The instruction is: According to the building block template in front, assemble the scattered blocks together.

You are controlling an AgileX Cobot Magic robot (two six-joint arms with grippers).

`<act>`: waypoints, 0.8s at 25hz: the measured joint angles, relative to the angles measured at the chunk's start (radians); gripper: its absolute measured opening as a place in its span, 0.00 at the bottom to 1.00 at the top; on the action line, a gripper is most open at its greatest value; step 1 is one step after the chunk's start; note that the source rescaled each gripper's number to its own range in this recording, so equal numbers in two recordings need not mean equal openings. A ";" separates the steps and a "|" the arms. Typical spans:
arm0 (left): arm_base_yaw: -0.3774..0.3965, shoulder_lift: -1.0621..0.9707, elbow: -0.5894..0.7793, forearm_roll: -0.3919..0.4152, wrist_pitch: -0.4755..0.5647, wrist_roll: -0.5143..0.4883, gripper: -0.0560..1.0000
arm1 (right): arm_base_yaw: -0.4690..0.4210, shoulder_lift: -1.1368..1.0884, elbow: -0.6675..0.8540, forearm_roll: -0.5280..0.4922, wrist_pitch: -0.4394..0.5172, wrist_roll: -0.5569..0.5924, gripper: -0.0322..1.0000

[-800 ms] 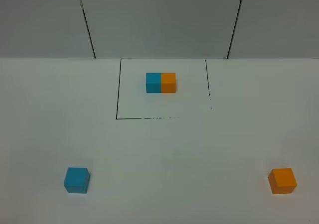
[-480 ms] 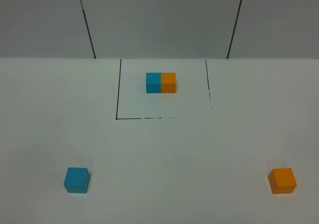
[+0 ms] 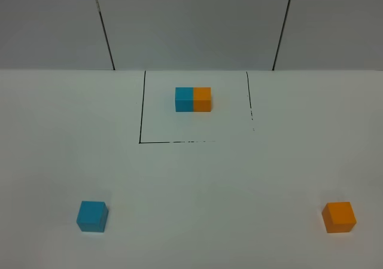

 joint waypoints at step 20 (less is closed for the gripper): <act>0.000 0.171 -0.026 -0.021 -0.055 -0.053 0.59 | 0.000 0.000 0.000 0.000 0.000 0.000 0.72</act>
